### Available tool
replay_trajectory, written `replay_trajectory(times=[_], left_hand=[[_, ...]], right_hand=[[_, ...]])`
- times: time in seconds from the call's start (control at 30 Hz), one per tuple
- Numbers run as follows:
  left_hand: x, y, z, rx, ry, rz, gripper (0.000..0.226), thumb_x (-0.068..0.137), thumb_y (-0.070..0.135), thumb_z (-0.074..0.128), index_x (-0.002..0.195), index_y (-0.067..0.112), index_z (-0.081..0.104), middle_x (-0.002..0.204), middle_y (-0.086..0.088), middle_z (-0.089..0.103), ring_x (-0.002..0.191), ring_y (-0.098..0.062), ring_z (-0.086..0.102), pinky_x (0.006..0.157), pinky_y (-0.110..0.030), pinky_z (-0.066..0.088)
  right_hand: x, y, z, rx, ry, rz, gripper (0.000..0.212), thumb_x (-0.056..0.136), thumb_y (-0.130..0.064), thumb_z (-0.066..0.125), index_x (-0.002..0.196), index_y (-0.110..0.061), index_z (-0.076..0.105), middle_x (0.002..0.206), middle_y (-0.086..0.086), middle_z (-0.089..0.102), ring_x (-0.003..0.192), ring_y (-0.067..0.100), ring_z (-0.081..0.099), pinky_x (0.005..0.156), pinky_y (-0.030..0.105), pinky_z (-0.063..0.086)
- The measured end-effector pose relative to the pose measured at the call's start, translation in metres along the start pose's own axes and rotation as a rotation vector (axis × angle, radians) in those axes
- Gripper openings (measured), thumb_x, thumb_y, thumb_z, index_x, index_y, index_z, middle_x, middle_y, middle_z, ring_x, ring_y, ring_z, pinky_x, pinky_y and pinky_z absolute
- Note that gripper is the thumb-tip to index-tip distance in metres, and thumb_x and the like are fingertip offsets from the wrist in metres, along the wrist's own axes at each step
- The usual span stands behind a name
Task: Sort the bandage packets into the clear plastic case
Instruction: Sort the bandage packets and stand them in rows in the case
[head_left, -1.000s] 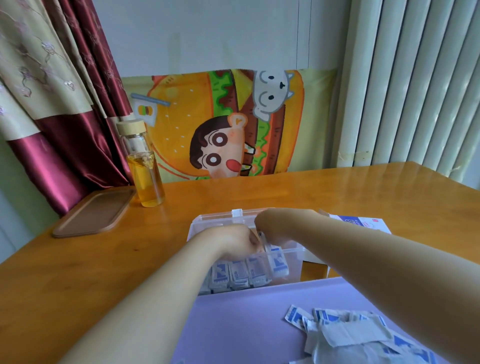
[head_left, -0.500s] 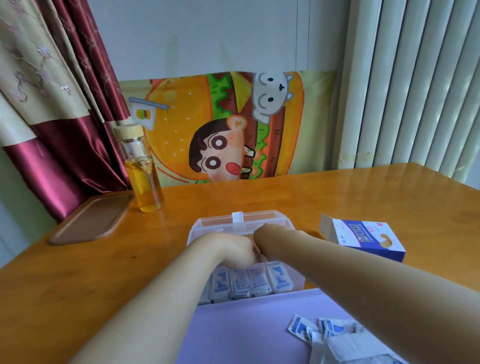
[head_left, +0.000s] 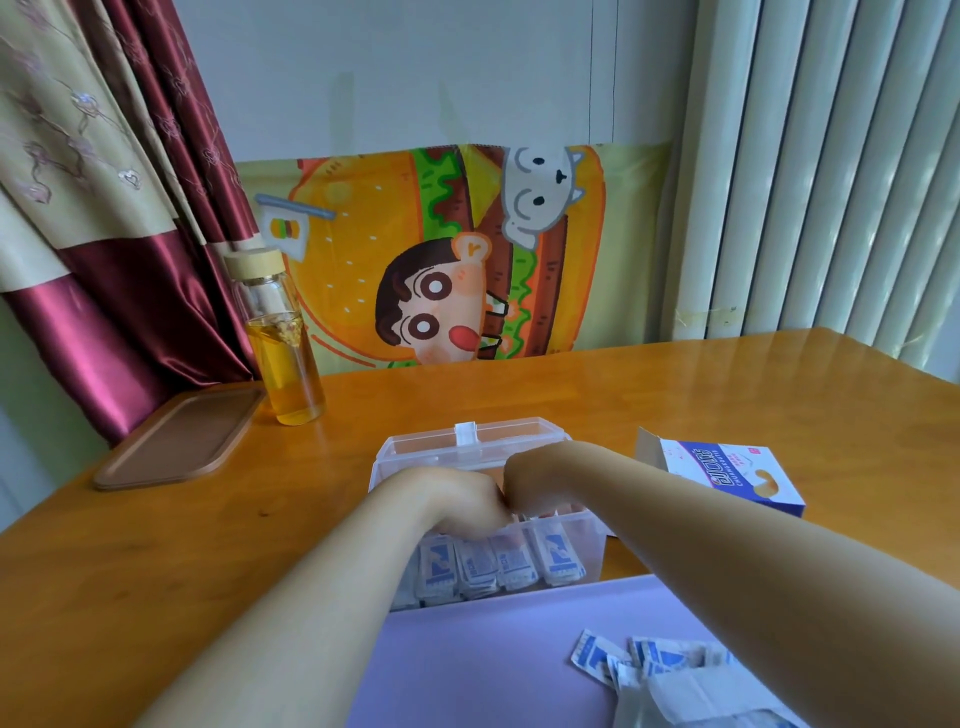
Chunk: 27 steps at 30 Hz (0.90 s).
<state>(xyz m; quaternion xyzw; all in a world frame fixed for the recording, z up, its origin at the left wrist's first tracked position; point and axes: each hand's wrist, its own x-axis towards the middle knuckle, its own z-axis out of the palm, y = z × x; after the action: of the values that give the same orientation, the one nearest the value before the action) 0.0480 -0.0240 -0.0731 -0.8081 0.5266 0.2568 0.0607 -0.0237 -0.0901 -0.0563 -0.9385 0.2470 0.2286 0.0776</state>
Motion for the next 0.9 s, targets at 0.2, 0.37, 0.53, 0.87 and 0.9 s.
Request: replay_trajectory(times=[0.2, 0.37, 0.53, 0.87, 0.9], left_hand=[[0.002, -0.001, 0.002, -0.057, 0.019, -0.048, 0.033, 0.096, 0.037, 0.047, 0.122, 0.020, 0.058, 0.120, -0.003, 0.060, 0.108, -0.024, 0.054, 0.089, -0.034, 0.042], [0.000, 0.002, 0.002, -0.071, 0.026, -0.046, 0.039, 0.094, 0.042, 0.051, 0.125, 0.019, 0.058, 0.122, -0.002, 0.059, 0.111, -0.023, 0.053, 0.092, -0.034, 0.042], [-0.013, 0.002, -0.001, -0.143, 0.101, 0.020, 0.029, 0.099, 0.030, 0.040, 0.123, 0.027, 0.056, 0.116, 0.003, 0.059, 0.101, -0.020, 0.054, 0.084, -0.031, 0.040], [-0.133, -0.023, 0.063, -0.376, 0.662, 0.073, 0.023, 0.095, 0.015, 0.049, 0.111, 0.024, 0.064, 0.104, 0.012, 0.058, 0.091, -0.009, 0.056, 0.070, -0.012, 0.042], [-0.144, -0.027, 0.075, -0.368, 0.632, 0.051, 0.021, 0.095, 0.017, 0.052, 0.110, 0.025, 0.063, 0.102, 0.013, 0.057, 0.090, -0.008, 0.056, 0.070, -0.013, 0.041]], right_hand=[[0.008, 0.006, 0.006, 0.257, 0.024, 0.052, 0.032, 0.100, -0.017, 0.036, 0.119, -0.002, 0.056, 0.102, 0.011, 0.057, 0.089, 0.020, 0.049, 0.077, 0.027, 0.038], [0.013, 0.008, 0.010, 0.340, 0.048, 0.070, 0.030, 0.100, -0.019, 0.037, 0.119, -0.004, 0.056, 0.099, 0.007, 0.053, 0.088, 0.019, 0.048, 0.074, 0.026, 0.038], [0.005, 0.008, 0.000, 0.370, 0.135, 0.044, 0.028, 0.098, -0.014, 0.040, 0.116, -0.002, 0.057, 0.111, 0.012, 0.064, 0.089, 0.023, 0.060, 0.069, 0.027, 0.046], [-0.106, -0.012, 0.036, 0.242, 0.524, -0.255, 0.020, 0.091, -0.020, 0.051, 0.095, -0.010, 0.069, 0.088, 0.002, 0.068, 0.079, 0.021, 0.060, 0.064, 0.026, 0.047], [-0.117, -0.019, 0.048, 0.212, 0.401, -0.285, 0.017, 0.089, -0.025, 0.057, 0.098, -0.016, 0.068, 0.085, -0.007, 0.064, 0.075, 0.014, 0.057, 0.062, 0.021, 0.044]])
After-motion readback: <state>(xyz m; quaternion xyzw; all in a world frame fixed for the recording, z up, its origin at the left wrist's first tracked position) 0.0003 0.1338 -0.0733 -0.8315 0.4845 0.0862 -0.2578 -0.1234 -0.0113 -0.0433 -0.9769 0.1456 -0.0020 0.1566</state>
